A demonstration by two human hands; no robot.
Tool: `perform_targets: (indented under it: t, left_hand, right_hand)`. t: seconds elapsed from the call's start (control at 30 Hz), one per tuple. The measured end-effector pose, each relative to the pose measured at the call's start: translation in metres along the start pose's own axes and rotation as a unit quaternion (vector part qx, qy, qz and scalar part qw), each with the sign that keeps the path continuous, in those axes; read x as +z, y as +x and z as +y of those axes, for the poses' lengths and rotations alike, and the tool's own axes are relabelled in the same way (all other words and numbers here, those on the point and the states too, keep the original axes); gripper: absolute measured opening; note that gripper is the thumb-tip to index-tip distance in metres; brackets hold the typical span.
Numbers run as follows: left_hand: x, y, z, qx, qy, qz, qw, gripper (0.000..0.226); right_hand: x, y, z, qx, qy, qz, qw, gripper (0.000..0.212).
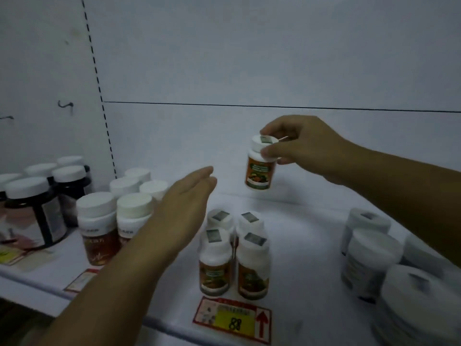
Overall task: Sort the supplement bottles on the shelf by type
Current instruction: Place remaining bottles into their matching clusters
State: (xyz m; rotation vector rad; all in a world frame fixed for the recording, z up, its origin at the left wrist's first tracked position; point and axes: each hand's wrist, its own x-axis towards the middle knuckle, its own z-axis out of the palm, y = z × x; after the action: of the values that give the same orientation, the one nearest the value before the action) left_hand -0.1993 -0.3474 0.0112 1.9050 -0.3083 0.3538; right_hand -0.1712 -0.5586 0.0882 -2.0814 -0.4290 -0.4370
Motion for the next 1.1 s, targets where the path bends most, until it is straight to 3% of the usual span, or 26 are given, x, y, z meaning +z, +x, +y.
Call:
perform_targets:
  t: [0.13, 0.23, 0.37, 0.53, 0.67, 0.87, 1.0, 1.1]
  left_hand:
    - [0.013, -0.005, -0.029, -0.065, -0.152, 0.002, 0.986, 0.04]
    - [0.022, 0.006, -0.034, -0.144, -0.25, -0.027, 0.957, 0.044]
    - [0.025, 0.02, -0.049, -0.147, -0.268, -0.095, 0.947, 0.048]
    - [0.034, 0.016, -0.045, -0.18, -0.259, -0.101, 0.944, 0.05]
    - [0.031, 0.006, -0.059, -0.145, -0.278, -0.144, 0.939, 0.048]
    - [0.022, -0.004, -0.064, -0.174, -0.323, -0.172, 0.914, 0.057]
    - [0.022, -0.009, -0.067, -0.164, -0.319, -0.185, 0.915, 0.031]
    - [0.024, -0.006, -0.071, -0.163, -0.319, -0.187, 0.915, 0.035]
  right_hand:
    - [0.043, 0.021, 0.013, 0.063, -0.063, -0.079, 0.993, 0.027]
    - [0.064, 0.024, 0.023, 0.092, -0.106, -0.116, 0.983, 0.028]
    - [0.073, 0.02, 0.028, 0.121, -0.13, -0.152, 0.972, 0.027]
    - [0.071, 0.01, 0.03, 0.133, -0.133, -0.176, 0.966, 0.025]
    - [0.07, 0.002, 0.023, 0.143, -0.134, -0.191, 0.962, 0.023]
    - [0.051, -0.012, -0.005, 0.167, -0.213, -0.234, 0.934, 0.047]
    - [0.032, -0.023, -0.024, 0.169, -0.266, -0.232, 0.92, 0.051]
    - [0.025, -0.03, -0.032, 0.174, -0.269, -0.19, 0.928, 0.055]
